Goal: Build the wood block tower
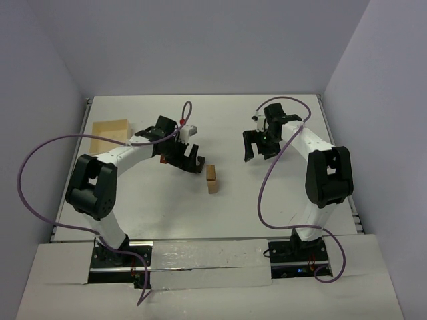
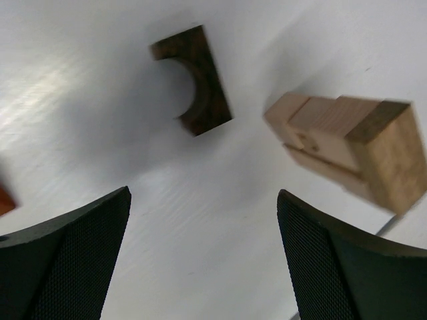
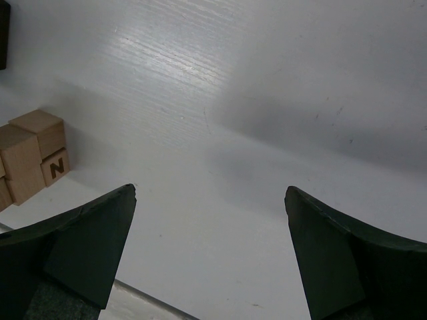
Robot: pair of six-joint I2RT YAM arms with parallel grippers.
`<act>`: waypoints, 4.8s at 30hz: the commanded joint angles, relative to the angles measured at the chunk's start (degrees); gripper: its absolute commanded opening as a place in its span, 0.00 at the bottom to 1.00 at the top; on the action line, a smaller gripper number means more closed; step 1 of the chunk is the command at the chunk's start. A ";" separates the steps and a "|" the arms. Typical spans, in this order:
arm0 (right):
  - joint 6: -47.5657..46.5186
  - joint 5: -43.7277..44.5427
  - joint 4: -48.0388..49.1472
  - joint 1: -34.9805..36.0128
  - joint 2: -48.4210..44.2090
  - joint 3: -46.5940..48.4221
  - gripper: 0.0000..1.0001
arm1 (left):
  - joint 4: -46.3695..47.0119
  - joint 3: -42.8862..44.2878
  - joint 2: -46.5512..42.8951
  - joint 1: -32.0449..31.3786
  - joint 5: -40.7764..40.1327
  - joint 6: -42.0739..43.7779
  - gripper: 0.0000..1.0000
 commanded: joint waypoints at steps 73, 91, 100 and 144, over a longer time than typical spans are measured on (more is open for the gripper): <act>-18.20 -13.46 8.11 -4.17 -20.40 1.46 1.00 | -10.01 11.04 -2.67 5.96 27.13 52.05 0.20; -6.79 -41.08 32.68 9.84 -28.00 1.98 1.00 | 29.31 1.51 -27.01 4.62 35.82 -2.20 0.00; -7.21 -42.26 32.95 16.94 -28.94 2.39 1.00 | 28.39 -0.04 -31.43 -1.15 32.26 4.04 0.00; -16.61 -40.20 21.94 17.45 -29.93 5.41 0.56 | 30.64 -1.21 -30.44 -5.78 29.49 3.38 0.01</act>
